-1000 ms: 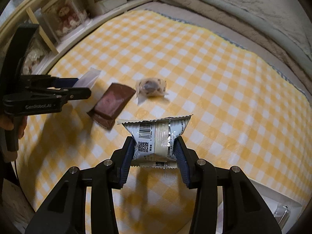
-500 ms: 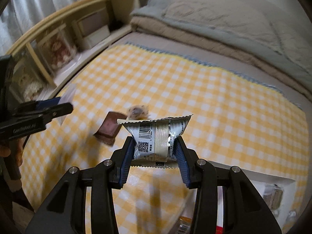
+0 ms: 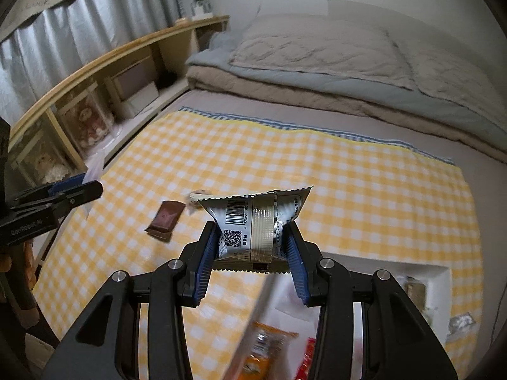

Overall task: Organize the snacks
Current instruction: 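Carry both held packets over the white tray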

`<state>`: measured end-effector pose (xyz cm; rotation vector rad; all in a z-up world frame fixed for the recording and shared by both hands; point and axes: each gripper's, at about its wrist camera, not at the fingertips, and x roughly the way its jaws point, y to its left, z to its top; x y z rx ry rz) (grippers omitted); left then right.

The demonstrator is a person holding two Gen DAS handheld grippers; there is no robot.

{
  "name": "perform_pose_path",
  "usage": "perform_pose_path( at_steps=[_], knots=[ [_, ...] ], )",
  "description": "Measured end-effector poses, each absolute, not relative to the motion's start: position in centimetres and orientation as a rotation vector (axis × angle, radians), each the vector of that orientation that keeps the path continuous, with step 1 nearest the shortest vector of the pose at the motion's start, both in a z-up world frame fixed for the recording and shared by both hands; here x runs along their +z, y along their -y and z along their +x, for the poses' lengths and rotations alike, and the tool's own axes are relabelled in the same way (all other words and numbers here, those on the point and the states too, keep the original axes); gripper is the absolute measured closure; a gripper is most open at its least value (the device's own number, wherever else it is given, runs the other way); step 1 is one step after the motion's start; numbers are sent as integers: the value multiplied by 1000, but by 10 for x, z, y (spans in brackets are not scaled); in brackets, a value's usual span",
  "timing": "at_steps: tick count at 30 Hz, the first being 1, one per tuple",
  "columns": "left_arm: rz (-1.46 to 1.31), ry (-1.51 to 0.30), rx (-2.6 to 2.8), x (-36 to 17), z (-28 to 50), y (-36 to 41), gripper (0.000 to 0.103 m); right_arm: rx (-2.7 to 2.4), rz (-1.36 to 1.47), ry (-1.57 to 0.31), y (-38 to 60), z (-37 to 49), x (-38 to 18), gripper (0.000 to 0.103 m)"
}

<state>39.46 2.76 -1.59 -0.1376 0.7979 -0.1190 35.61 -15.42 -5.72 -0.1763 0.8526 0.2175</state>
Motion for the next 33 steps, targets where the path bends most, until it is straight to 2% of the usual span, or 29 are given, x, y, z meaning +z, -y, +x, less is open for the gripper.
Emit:
perform_pose_path(
  at_steps=[15,33],
  knots=[
    [-143,-828,-295,-27,403,74,56,57,-90,-806,262,321,-24,59],
    [-321,-1068,-502,-121,482,159,55,-11,50,-996,341,337,-72,59]
  ],
)
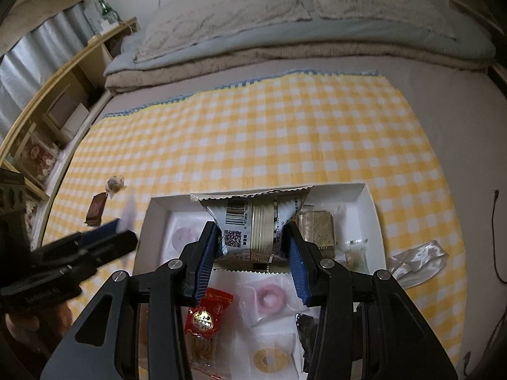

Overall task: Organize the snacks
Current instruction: 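Carry both held packets over the white tray, then lower both packets into the tray and open both tools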

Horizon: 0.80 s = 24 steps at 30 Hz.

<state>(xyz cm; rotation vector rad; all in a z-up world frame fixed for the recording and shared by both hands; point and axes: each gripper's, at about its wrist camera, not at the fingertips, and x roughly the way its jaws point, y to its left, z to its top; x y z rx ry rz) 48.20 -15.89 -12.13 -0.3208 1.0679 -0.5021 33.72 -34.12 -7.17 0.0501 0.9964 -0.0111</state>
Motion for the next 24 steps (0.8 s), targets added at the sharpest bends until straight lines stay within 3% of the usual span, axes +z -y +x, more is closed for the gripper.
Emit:
perform_pose_path(
  at_steps=[13,24],
  knots=[
    [-412,-1243,-496,-224,552,187,55,-19,46,-1096,354,363,-103,59],
    [-287,-1233,-383,-239,585,190,53,7,31,-1187,348,390,-135,59]
  ],
)
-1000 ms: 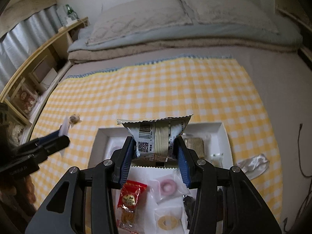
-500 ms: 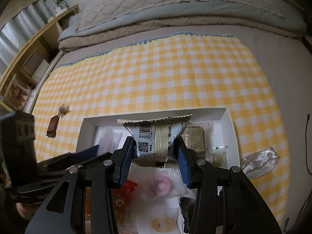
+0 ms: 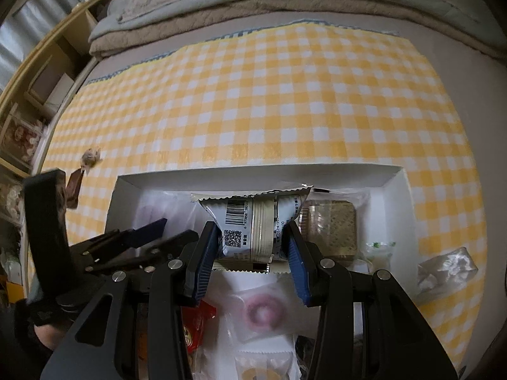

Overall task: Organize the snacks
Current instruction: 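Lower both packets into the tray and open both tools, then withdraw both open tools from the tray toward the remaining snacks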

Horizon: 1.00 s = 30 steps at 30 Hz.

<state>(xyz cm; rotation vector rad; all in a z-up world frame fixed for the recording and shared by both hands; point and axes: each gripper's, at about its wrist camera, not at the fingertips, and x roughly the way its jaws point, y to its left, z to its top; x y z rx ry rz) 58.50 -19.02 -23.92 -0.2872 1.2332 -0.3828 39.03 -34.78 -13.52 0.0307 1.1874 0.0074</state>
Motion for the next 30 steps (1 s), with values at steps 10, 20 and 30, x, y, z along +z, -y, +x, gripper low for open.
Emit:
perform_pose_path(
  at_steps=[10,20,30],
  knots=[
    [-210,-1206,-463,-223,558,201,23,-45,40,-1189,345,403,-140,40],
    [-206,-1170,-468,-204,534,205,15,-48,76,-1175,359,375,-126,40],
    [-166,-1125,-487,-172,505,203,3,-55,68,-1135,362,343,-104,39]
  ],
)
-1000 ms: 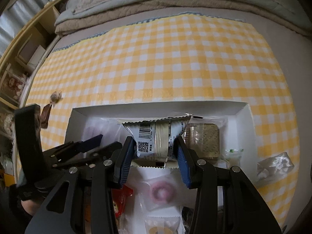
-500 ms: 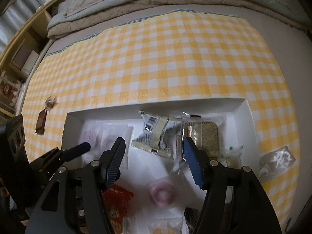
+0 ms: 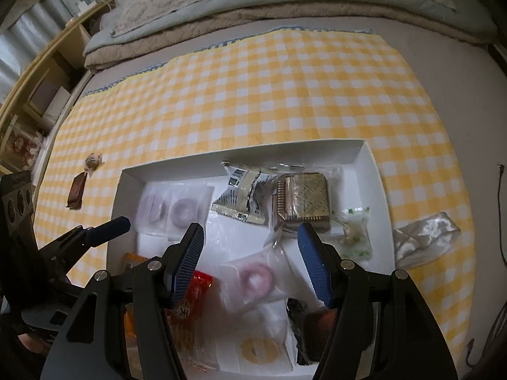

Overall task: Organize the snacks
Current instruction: 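Withdraw both open tools from the tray toward the remaining snacks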

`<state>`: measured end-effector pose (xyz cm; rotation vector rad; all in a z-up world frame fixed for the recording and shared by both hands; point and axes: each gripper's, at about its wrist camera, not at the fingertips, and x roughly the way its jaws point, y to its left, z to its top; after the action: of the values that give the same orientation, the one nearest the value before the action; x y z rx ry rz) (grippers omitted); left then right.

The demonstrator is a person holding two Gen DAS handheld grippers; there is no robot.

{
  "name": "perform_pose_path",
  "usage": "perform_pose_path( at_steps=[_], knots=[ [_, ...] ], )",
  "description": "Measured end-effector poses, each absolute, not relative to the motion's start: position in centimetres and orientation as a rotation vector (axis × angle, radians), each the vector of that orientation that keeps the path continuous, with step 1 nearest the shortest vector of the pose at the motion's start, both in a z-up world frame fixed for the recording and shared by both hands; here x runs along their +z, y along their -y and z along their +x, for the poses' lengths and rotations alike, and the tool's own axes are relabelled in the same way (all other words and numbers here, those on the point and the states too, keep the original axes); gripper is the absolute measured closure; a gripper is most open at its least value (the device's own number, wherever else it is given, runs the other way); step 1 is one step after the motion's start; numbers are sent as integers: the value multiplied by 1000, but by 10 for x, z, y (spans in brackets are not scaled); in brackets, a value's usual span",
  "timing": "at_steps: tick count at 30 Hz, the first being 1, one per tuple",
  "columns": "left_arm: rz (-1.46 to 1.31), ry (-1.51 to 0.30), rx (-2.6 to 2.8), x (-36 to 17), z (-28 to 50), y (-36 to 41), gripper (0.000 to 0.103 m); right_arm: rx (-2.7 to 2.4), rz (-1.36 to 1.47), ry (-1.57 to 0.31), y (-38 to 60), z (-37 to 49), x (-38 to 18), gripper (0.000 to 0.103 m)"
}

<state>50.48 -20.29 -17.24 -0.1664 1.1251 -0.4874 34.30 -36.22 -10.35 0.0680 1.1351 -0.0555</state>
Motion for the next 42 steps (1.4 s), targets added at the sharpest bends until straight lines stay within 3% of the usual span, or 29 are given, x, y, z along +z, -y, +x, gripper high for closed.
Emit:
perform_pose_path(
  at_steps=[10,15,18,30,42],
  knots=[
    [-113,-1086,-473,-144,474,182,0,-55,49,-1066,357,316,-82,36],
    [-99,-1070,-456,-132,460,167,0,-72,-1,-1032,352,302,-77,20],
    [-101,-1056,-454,-122,453,157,0,-80,-9,-999,350,293,-72,0],
    [-92,-984,-350,-96,435,85,0,-46,-80,-920,307,287,-63,0],
    [-156,-975,-160,-91,430,-23,0,55,-101,-902,227,333,-80,0]
  ],
)
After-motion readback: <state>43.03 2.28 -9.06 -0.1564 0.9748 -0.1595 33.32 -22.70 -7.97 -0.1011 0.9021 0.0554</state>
